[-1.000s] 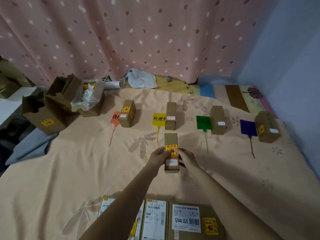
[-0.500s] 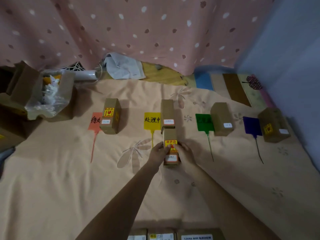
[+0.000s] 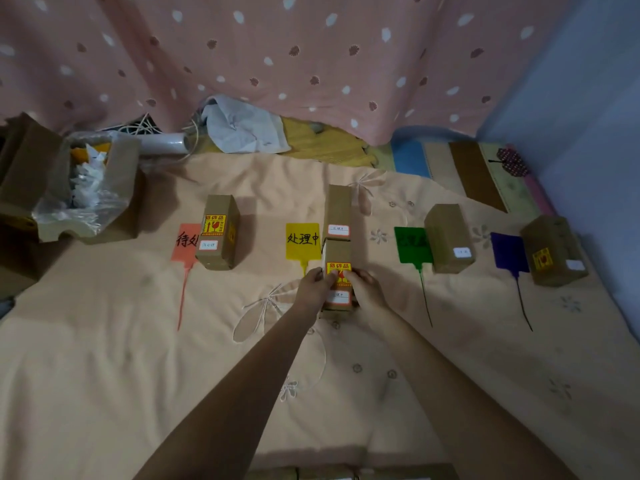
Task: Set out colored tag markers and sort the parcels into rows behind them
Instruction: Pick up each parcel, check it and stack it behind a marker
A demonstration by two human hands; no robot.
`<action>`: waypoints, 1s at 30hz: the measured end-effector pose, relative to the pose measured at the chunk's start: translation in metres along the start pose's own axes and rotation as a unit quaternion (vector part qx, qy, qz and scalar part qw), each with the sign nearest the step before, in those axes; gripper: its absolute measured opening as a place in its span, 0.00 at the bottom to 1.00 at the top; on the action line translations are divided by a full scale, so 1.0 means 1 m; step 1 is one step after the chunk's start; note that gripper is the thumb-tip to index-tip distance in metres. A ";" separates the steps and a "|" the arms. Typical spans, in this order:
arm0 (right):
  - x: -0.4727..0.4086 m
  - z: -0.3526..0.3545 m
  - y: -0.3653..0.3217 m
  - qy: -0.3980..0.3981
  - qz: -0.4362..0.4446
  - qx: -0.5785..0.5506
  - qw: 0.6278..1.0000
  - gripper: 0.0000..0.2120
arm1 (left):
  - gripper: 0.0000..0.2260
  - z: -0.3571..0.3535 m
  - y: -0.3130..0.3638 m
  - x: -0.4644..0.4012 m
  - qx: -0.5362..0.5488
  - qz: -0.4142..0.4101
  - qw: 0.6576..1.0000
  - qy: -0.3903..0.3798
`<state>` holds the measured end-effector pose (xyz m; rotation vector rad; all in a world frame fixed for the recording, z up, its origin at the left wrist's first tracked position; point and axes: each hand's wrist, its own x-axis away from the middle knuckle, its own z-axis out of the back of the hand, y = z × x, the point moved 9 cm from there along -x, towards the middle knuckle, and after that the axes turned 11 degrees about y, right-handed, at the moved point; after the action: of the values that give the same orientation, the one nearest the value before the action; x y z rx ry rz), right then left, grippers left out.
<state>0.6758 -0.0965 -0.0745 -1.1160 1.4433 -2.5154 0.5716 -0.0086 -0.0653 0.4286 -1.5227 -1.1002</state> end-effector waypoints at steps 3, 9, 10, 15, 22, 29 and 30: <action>0.001 0.001 0.004 -0.003 -0.004 0.003 1.000 0.12 | 0.15 0.002 0.000 0.004 -0.008 0.017 1.000 0.004; -0.016 0.006 0.031 -0.005 -0.006 0.008 1.000 0.24 | 0.25 0.009 -0.004 0.015 -0.024 0.029 0.999 0.018; -0.016 0.008 0.033 -0.003 -0.006 0.008 1.000 0.24 | 0.26 0.010 -0.004 0.017 -0.026 0.033 0.999 0.017; 0.020 0.026 0.015 0.017 0.004 0.005 1.000 0.24 | 0.29 0.016 -0.001 0.030 -0.038 0.029 0.999 0.017; 0.063 0.051 0.011 0.038 0.023 -0.008 0.999 0.21 | 0.27 0.045 0.003 0.062 -0.073 -0.011 0.996 0.039; 0.126 0.055 0.014 0.002 0.065 -0.011 0.998 0.40 | 0.28 0.091 0.012 0.132 -0.061 -0.044 0.995 0.071; 0.133 0.055 0.016 -0.005 0.075 -0.010 0.997 0.39 | 0.28 0.099 0.012 0.144 -0.059 -0.048 0.994 0.077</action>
<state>0.6049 -0.1943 0.0051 -0.9827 1.4929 -2.3958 0.4440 -0.0741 0.0350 0.4974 -1.3066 -1.1974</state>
